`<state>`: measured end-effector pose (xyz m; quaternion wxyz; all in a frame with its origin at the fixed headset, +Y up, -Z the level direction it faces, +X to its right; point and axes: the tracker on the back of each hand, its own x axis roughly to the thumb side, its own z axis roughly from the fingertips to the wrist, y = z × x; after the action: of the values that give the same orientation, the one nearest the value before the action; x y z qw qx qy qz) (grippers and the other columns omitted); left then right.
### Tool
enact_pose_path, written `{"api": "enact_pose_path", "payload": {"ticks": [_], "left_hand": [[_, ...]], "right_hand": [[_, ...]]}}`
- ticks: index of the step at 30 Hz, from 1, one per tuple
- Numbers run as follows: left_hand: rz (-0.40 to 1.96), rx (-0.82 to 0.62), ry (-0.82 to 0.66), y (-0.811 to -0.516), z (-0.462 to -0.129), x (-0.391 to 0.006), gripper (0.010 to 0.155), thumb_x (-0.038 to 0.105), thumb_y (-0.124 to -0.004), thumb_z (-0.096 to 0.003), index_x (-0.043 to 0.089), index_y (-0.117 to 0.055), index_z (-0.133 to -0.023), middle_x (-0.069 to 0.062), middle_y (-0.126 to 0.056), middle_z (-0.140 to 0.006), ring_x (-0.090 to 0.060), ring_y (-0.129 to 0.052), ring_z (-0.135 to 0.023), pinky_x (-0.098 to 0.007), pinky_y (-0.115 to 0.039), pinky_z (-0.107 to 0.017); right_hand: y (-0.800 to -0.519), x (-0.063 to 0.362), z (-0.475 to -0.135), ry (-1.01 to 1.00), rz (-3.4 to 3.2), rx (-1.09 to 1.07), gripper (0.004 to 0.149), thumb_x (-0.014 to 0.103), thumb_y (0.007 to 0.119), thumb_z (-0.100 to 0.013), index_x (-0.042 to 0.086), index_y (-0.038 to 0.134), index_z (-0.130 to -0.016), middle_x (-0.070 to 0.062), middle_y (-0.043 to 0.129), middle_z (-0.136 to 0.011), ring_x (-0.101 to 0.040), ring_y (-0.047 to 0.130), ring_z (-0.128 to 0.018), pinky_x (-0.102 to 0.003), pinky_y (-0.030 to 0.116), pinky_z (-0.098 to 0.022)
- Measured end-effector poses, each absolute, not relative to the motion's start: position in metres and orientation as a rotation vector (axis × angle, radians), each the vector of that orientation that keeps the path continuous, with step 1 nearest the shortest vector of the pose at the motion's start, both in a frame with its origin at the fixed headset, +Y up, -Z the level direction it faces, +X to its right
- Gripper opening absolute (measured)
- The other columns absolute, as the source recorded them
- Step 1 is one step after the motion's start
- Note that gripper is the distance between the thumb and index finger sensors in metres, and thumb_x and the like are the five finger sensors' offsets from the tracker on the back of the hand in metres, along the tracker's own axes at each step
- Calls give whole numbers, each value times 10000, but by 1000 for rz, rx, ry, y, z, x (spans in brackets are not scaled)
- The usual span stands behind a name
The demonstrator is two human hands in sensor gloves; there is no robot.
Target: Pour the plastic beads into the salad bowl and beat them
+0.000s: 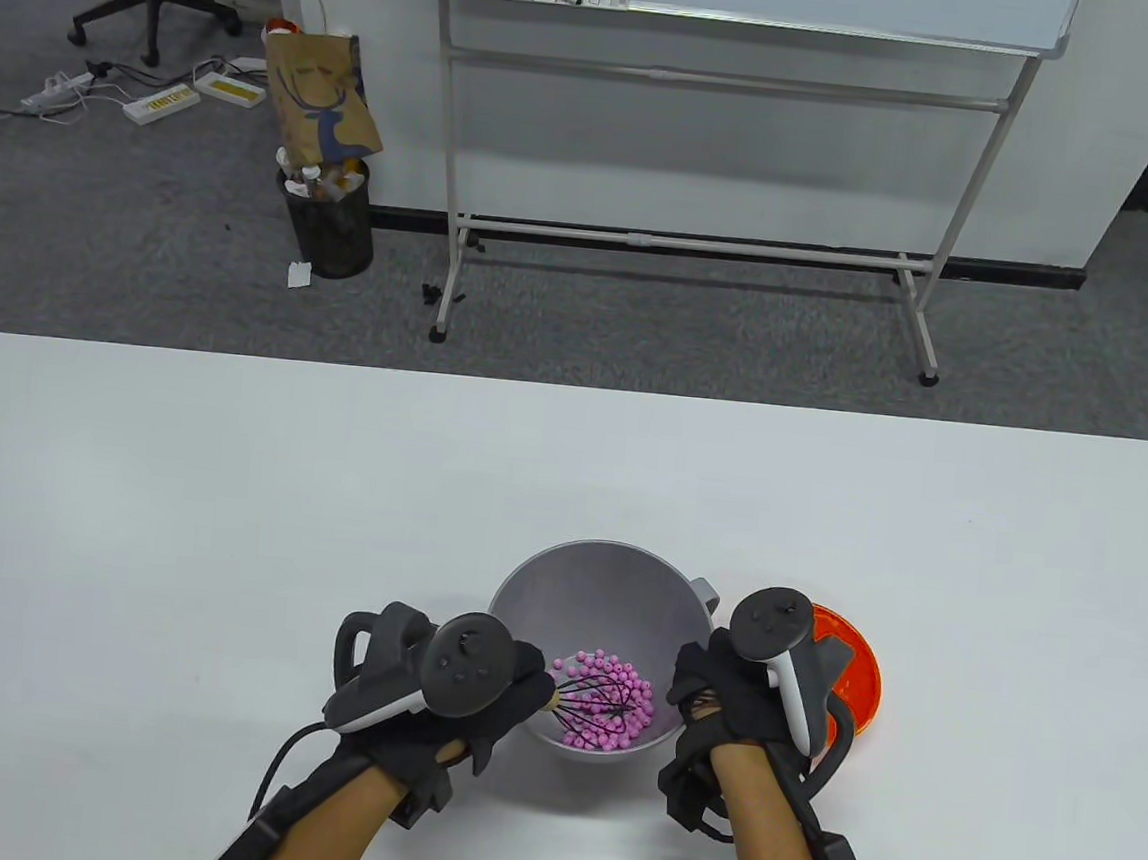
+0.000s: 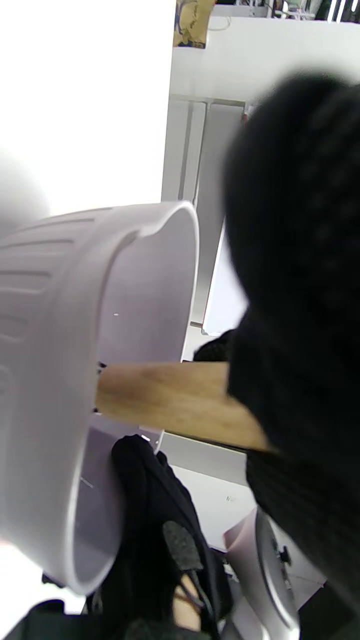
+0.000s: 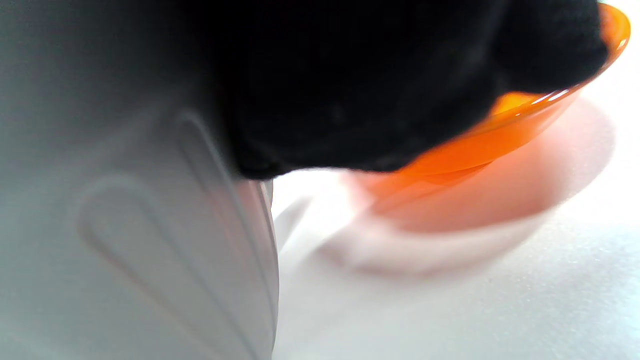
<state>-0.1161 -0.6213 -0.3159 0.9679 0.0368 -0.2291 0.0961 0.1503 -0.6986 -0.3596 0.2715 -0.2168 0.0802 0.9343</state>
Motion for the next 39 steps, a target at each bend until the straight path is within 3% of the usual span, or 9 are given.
{"api": "enact_pose_path", "payload": {"ticks": [5, 12, 23, 29, 39], "left_hand": [[142, 214, -410, -632, -316, -112, 462, 581, -823, -452, 283, -956, -779, 113, -1026, -210, -72, -1010, -91, -386, -898, -426], [51, 265, -340, -630, -321, -122, 471, 579, -858, -432, 296, -936, -800, 108, -1029, -207, -80, -1011, -90, -387, -896, -430], [-3, 126, -363, -603, -311, -125, 430, 564, -893, -426, 271, -994, -725, 96, -1026, -162, -84, -993, -53, -372, -905, -417], [148, 32, -441, -605, -312, -123, 433, 554, -875, -443, 255, -992, -735, 95, -1026, -170, -80, -994, -60, -372, -904, -422], [126, 227, -411, -631, -315, -111, 466, 583, -820, -450, 289, -947, -789, 112, -1027, -219, -72, -1008, -98, -385, -896, -434]], "right_hand": [[-699, 150, -360, 216, 2515, -583, 510, 467, 792, -481, 107, 839, -839, -33, 1024, -421, -140, 1018, -47, -353, 860, -181], [-699, 150, -359, 215, 2516, -582, 510, 469, 791, -481, 109, 839, -839, -34, 1024, -421, -138, 1018, -47, -352, 860, -180], [-698, 150, -359, 215, 2515, -584, 509, 469, 790, -482, 110, 838, -839, -34, 1024, -421, -140, 1017, -46, -352, 860, -180], [-698, 150, -359, 216, 2514, -584, 510, 467, 791, -481, 106, 840, -838, -35, 1025, -419, -141, 1017, -47, -353, 860, -181], [-698, 150, -359, 215, 2514, -584, 508, 468, 791, -482, 110, 839, -838, -33, 1025, -420, -140, 1018, -47, -352, 860, -180]]}}
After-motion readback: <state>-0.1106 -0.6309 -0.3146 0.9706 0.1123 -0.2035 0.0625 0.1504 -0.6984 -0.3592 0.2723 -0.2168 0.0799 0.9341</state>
